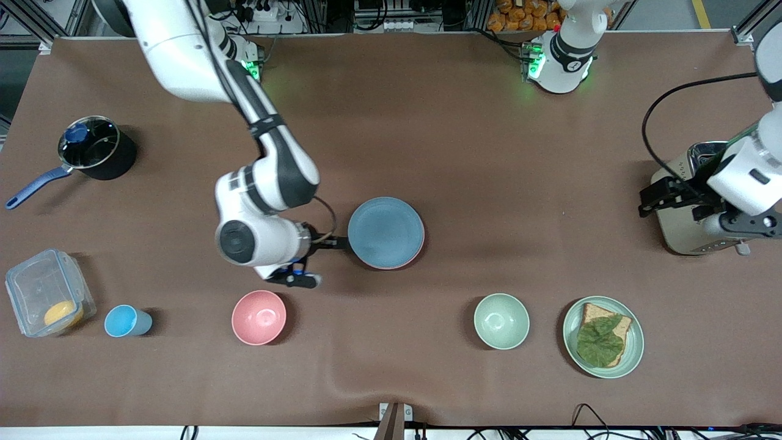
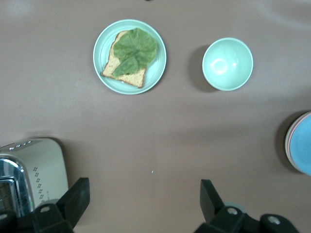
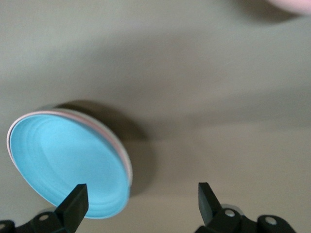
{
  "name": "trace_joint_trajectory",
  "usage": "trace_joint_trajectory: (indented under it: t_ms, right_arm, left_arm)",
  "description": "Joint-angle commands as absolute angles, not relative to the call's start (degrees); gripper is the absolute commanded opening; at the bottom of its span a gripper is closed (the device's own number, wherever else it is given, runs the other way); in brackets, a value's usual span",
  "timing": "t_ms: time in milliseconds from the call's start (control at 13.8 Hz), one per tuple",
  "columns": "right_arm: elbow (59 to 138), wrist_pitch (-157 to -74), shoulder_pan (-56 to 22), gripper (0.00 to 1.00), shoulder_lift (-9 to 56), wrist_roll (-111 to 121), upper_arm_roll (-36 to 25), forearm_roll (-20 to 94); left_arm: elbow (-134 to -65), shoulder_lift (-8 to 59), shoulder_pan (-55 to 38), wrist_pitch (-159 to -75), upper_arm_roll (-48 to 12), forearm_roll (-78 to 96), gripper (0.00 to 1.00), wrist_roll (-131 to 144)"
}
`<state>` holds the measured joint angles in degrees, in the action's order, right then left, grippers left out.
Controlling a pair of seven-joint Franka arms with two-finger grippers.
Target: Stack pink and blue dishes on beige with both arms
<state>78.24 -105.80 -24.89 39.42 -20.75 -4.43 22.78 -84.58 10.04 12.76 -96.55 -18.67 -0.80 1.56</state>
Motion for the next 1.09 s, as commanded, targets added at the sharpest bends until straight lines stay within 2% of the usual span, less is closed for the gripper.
trace_joint_trajectory:
  t_ms: [0,145,364,800,1018]
  right_arm:
    - [79.2,-100.7,-18.4,1.0,35.9,-14.5,-4.5,22.8]
    - [79.2,-98.3,-13.3,1.0,34.7,-8.3,-5.0,20.4]
    - [79.3,-95.5,-8.2,1.0,32.9,-4.0,-5.5,14.7]
    - [79.1,-88.7,-4.8,1.0,24.9,-4.0,-6.0,4.3]
    - [79.8,-88.5,-5.5,1.0,17.3,-3.1,-8.0,3.5]
  left_arm:
    - [-89.2,6.6,6.2,-96.9,-10.8,1.4,1.0,-0.4]
    - [-90.9,5.1,1.6,-97.7,-4.6,1.7,1.0,-0.9]
    - [-95.8,1.1,1.7,-99.2,-3.9,1.8,1.0,-1.4]
    - [-93.7,2.0,1.7,-98.6,-4.1,1.5,1.0,-1.5]
    - [-93.6,2.0,1.7,-98.6,-4.3,1.6,1.0,-1.5]
